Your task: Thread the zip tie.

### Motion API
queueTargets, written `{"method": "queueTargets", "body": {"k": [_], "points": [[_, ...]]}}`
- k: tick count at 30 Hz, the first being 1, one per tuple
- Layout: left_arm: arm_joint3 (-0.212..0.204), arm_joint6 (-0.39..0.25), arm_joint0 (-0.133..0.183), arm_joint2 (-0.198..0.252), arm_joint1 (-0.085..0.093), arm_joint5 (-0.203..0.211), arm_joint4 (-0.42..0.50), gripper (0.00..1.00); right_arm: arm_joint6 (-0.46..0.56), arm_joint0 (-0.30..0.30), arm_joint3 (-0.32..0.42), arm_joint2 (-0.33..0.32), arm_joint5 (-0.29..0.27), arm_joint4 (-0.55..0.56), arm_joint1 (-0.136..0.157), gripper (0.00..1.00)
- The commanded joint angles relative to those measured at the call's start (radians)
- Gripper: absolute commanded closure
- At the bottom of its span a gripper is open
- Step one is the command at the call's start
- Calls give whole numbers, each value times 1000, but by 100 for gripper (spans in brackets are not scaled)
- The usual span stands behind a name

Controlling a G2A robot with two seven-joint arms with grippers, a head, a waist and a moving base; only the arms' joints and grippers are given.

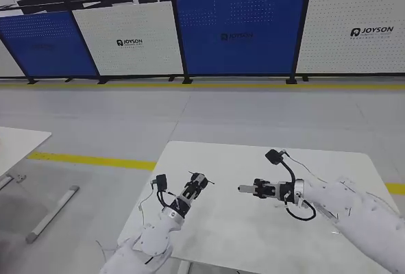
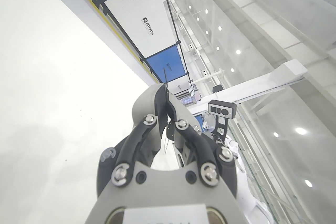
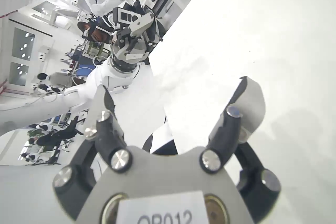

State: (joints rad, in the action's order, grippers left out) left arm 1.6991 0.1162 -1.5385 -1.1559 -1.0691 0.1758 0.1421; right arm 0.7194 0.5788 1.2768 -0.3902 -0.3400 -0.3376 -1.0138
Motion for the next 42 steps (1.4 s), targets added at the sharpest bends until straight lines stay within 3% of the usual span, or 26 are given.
{"method": "queueTargets", "body": {"k": [1, 8, 14, 19, 23, 35, 40, 42], "points": [[0, 0, 0, 0, 0, 0, 0, 100, 10, 8, 7, 1, 0, -2, -1, 0], [-1, -4, -1, 3, -4, -14, 19, 100, 212, 12, -23, -54, 0, -76, -45, 0], [16, -105, -9, -23, -6, -52, 142, 100, 375, 62, -68, -173, 0, -90, -90, 0], [70, -162, -64, -58, 2, -43, 147, 100, 403, 98, -142, -251, 0, -39, -139, 0], [129, -182, -110, -72, 5, -53, 141, 100, 478, 109, -229, -301, 0, -89, -190, 0], [133, -185, -115, -72, 5, -63, 146, 100, 478, 109, -229, -301, 0, -89, -190, 0], [125, -151, -82, -53, -6, -120, 184, 100, 448, 143, -189, -321, 0, -72, -191, 0], [124, -132, -56, -35, -13, -156, 201, 100, 439, 149, -208, -329, 0, -63, -197, 0]]}}
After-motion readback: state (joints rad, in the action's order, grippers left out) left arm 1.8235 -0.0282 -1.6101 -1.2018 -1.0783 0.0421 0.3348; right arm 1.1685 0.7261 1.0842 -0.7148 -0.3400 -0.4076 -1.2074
